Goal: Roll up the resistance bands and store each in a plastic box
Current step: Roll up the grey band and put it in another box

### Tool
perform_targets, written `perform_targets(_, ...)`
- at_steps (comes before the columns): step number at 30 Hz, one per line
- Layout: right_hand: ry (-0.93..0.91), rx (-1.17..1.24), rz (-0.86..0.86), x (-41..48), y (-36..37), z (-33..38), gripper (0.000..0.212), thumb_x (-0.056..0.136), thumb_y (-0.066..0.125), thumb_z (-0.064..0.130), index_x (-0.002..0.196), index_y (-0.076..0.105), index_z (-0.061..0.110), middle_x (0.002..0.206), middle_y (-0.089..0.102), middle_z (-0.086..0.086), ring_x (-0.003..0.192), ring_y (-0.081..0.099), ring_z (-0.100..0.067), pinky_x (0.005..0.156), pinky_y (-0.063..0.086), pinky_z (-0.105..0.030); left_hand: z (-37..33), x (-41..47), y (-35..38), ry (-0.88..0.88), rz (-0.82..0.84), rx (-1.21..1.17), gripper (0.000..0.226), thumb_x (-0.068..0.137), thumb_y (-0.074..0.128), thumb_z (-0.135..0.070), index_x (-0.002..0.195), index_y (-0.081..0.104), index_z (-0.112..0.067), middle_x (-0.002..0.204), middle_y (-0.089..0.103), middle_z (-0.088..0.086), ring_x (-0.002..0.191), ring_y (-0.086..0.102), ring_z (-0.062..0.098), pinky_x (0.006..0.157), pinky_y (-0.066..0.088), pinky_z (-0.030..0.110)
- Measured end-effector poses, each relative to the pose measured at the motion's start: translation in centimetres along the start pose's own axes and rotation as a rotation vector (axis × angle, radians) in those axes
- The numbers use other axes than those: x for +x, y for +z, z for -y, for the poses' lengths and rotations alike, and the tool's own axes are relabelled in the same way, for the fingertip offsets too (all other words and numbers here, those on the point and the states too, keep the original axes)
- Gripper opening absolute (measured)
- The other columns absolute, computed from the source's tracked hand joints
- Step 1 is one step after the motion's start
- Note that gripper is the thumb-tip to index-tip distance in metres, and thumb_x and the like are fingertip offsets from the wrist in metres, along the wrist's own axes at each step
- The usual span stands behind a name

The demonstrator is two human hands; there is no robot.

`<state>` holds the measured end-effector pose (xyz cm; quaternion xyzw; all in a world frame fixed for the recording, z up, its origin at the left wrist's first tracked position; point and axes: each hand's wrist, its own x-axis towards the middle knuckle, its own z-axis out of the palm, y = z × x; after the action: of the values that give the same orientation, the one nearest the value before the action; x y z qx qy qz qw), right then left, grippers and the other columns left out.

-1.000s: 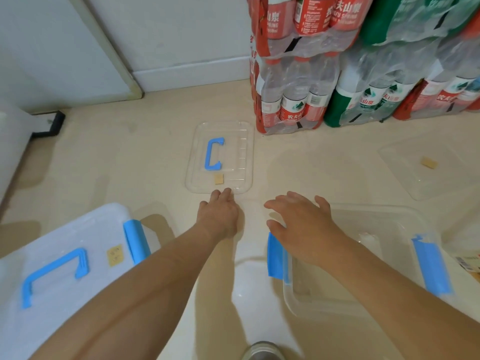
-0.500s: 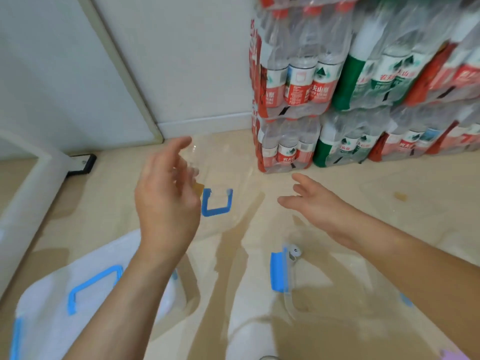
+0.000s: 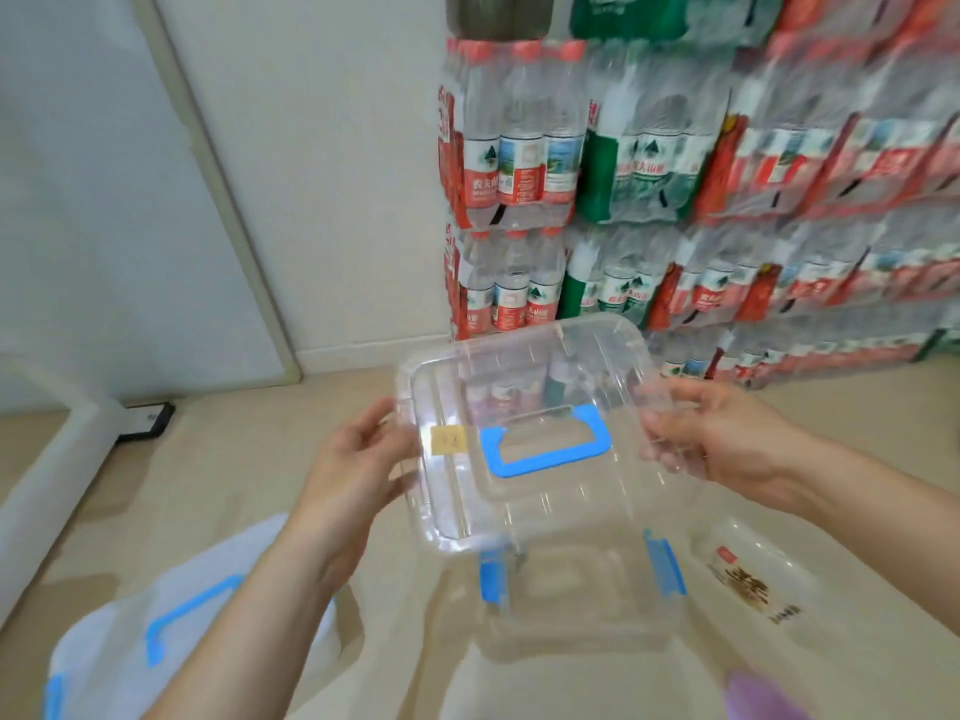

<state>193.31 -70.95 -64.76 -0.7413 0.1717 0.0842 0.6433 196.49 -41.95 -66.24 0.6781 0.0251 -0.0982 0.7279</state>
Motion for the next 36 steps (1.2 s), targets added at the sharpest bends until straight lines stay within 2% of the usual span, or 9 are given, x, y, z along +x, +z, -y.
perform_targets(4, 0.114, 0.072, -0.064, -1.0, -2.2, -4.1, 0.019, 0.087, 0.062, 0.002, 0.102, 0.065, 0.013, 0.074, 0.064, -0.005, 0.058, 0.063, -0.017, 0.049, 0.050, -0.021, 2.4, -0.4, 1.3, -0.169, 0.261, 0.248, 0.056, 0.085, 0.064, -0.005, 0.126, 0.048, -0.039, 0.084, 0.060, 0.007, 0.075, 0.061, 0.016, 0.067, 0.055, 0.029)
perform_targets(8, 0.207, -0.073, -0.122, -0.2, -3.2, -9.6, 0.013, 0.095, 0.052, 0.008, 0.096, 0.061, 0.018, 0.081, 0.057, -0.004, 0.073, 0.057, -0.020, 0.068, 0.048, -0.032, 7.3, 1.1, 3.5, -0.281, 0.303, 0.350, 0.049, 0.083, 0.064, 0.003, 0.117, 0.049, -0.029, 0.076, 0.054, 0.006, 0.067, 0.058, 0.015, 0.064, 0.057, 0.029)
perform_targets(11, 0.254, -0.235, -0.119, 1.7, -4.0, -14.0, 0.024, 0.094, 0.045, 0.005, 0.092, 0.065, 0.018, 0.075, 0.052, -0.007, 0.073, 0.049, -0.024, 0.064, 0.042, -0.032, 12.3, 2.6, 5.4, -0.350, 0.281, 0.412, 0.041, 0.084, 0.064, 0.003, 0.113, 0.048, -0.021, 0.074, 0.056, 0.006, 0.067, 0.057, 0.015, 0.065, 0.056, 0.030)
perform_targets(15, 0.313, -0.419, -0.165, 5.3, -4.0, -20.3, 0.024, 0.093, 0.043, 0.012, 0.105, 0.061, 0.021, 0.072, 0.053, -0.003, 0.064, 0.050, -0.023, 0.060, 0.041, -0.031, 18.3, 5.3, 6.3, -0.367, 0.242, 0.664, 0.021, 0.083, 0.065, -0.007, 0.103, 0.064, -0.014, 0.073, 0.062, 0.004, 0.065, 0.060, 0.022, 0.077, 0.058, 0.043)
perform_targets(17, 0.302, -0.538, -0.174, 7.1, -3.8, -22.9, 0.035, 0.093, 0.044, 0.017, 0.127, 0.052, 0.020, 0.082, 0.048, 0.004, 0.078, 0.047, -0.019, 0.068, 0.042, -0.026, 20.3, 6.6, 6.5, -0.344, 0.227, 0.772, 0.028, 0.080, 0.067, -0.013, 0.108, 0.063, -0.018, 0.075, 0.062, 0.001, 0.064, 0.061, 0.027, 0.078, 0.056, 0.048)
perform_targets(21, 0.249, -0.668, -0.260, 9.1, -3.5, -25.1, 0.047, 0.094, 0.047, 0.020, 0.140, 0.042, 0.014, 0.099, 0.055, 0.000, 0.097, 0.056, -0.023, 0.085, 0.043, -0.028, 22.8, 8.1, 7.4, -0.268, 0.189, 0.926, 0.034, 0.081, 0.065, -0.019, 0.115, 0.060, -0.020, 0.088, 0.060, -0.001, 0.079, 0.064, 0.028, 0.076, 0.053, 0.034)
perform_targets(23, 0.244, -0.708, -0.274, 9.6, -3.3, -25.5, 0.043, 0.094, 0.047, 0.020, 0.136, 0.046, 0.011, 0.105, 0.063, -0.007, 0.104, 0.058, -0.028, 0.081, 0.041, -0.029, 23.8, 8.4, 7.6, -0.236, 0.168, 0.990, 0.039, 0.081, 0.065, -0.022, 0.119, 0.058, -0.019, 0.099, 0.060, 0.005, 0.091, 0.061, 0.027, 0.073, 0.048, 0.031)
perform_targets(28, 0.224, -0.712, -0.292, 9.8, -2.9, -26.3, 0.029, 0.091, 0.051, 0.021, 0.116, 0.058, 0.007, 0.094, 0.065, -0.012, 0.092, 0.059, -0.031, 0.077, 0.045, -0.035, 24.8, 9.0, 7.6, -0.205, 0.121, 1.011, 0.038, 0.078, 0.064, -0.022, 0.116, 0.060, -0.018, 0.096, 0.061, 0.005, 0.092, 0.059, 0.025, 0.068, 0.042, 0.029)
perform_targets(36, 0.279, -0.532, -0.296, 9.7, -2.9, -25.8, 0.040, 0.083, 0.068, 0.027, 0.122, 0.061, 0.019, 0.086, 0.064, -0.001, 0.090, 0.064, -0.025, 0.080, 0.047, -0.030, 25.0, 8.4, 6.5, -0.337, 0.068, 0.799, 0.034, 0.079, 0.065, -0.013, 0.111, 0.067, -0.023, 0.078, 0.072, -0.005, 0.075, 0.067, 0.015, 0.060, 0.046, 0.024)
